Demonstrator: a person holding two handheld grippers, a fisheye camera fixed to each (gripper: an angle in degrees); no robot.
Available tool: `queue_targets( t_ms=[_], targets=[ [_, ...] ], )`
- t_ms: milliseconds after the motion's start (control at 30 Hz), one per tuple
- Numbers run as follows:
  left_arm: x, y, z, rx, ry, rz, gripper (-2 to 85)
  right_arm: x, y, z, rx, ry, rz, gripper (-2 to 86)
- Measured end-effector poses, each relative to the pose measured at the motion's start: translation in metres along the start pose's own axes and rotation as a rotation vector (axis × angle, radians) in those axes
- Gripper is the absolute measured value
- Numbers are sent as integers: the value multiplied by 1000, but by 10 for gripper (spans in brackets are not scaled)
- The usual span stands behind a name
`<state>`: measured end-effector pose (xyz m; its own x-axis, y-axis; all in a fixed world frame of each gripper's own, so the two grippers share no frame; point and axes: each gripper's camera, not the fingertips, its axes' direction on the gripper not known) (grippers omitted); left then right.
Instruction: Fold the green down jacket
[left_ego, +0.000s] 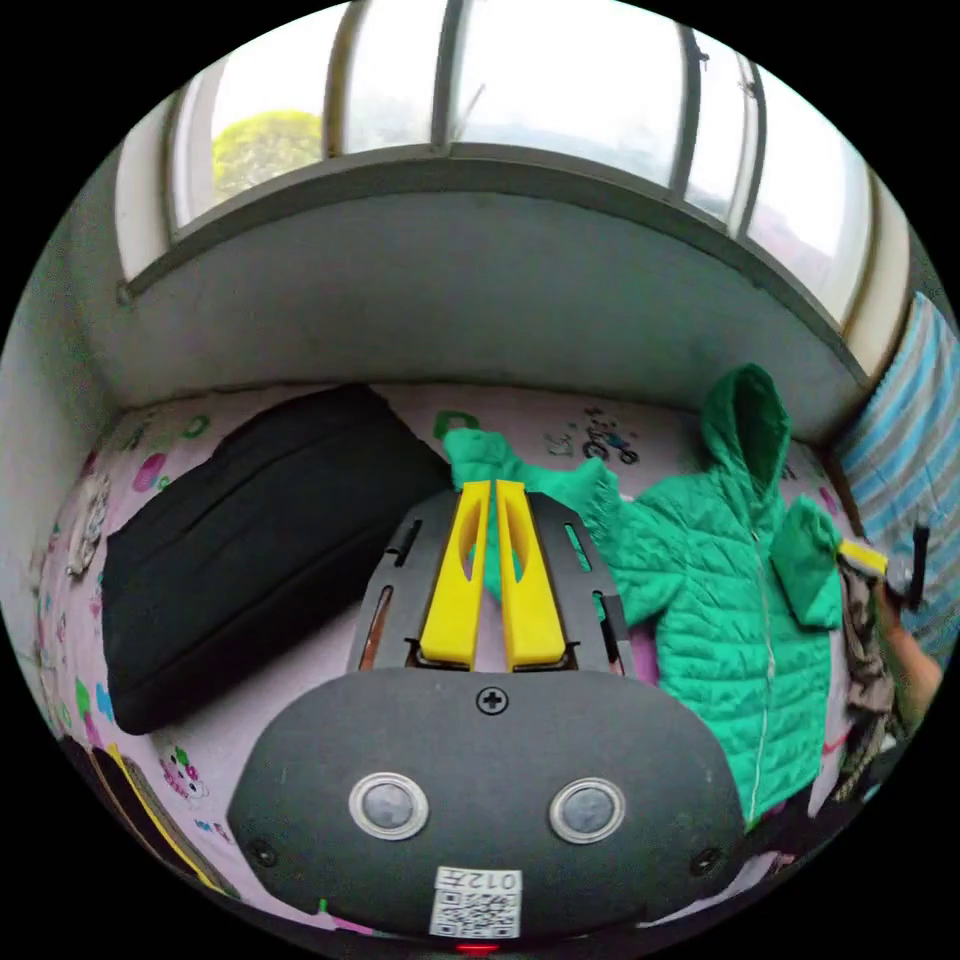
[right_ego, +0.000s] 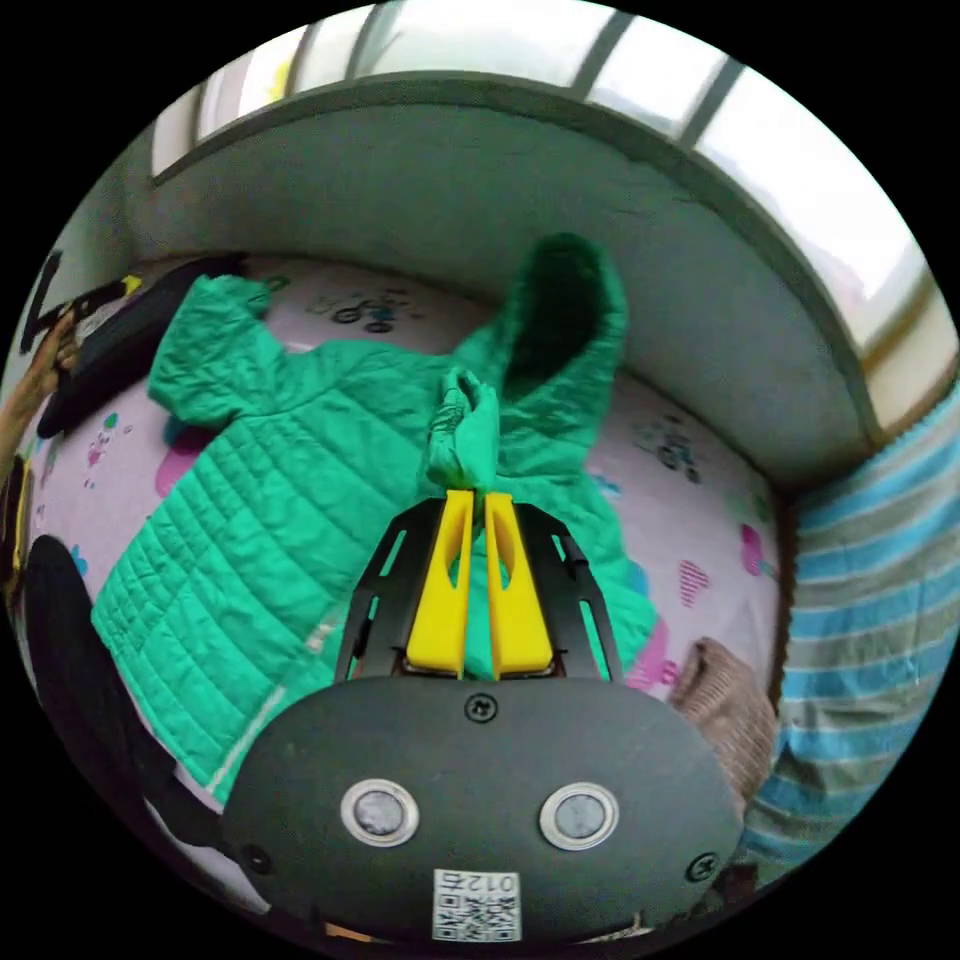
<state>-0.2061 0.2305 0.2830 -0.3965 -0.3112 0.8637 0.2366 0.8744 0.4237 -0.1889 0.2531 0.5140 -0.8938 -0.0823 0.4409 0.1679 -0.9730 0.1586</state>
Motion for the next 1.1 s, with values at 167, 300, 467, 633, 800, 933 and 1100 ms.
queue_targets(
  t_ms=[167,300,467,633,800,933,1100],
  targets=[
    [64,32,21,-211,330,211,5,151,56,-46,-122,328,398,40],
    [112,62,46,-340,431,313,5,194,114,-79,-179,313,524,45],
    [167,94,65,-494,483,430,5,145,152,-47,-354,-50,422,63],
    [194,114,58,-552,408,526,5,111,180,-10,-481,-375,461,97],
    [193,120,27,-538,350,512,5,113,194,9,-559,-459,492,96],
    [190,128,-25,-482,251,496,5,112,187,9,-553,-355,386,84],
    [191,135,-105,-376,175,477,3,121,174,-7,-551,-280,254,75]
  ],
)
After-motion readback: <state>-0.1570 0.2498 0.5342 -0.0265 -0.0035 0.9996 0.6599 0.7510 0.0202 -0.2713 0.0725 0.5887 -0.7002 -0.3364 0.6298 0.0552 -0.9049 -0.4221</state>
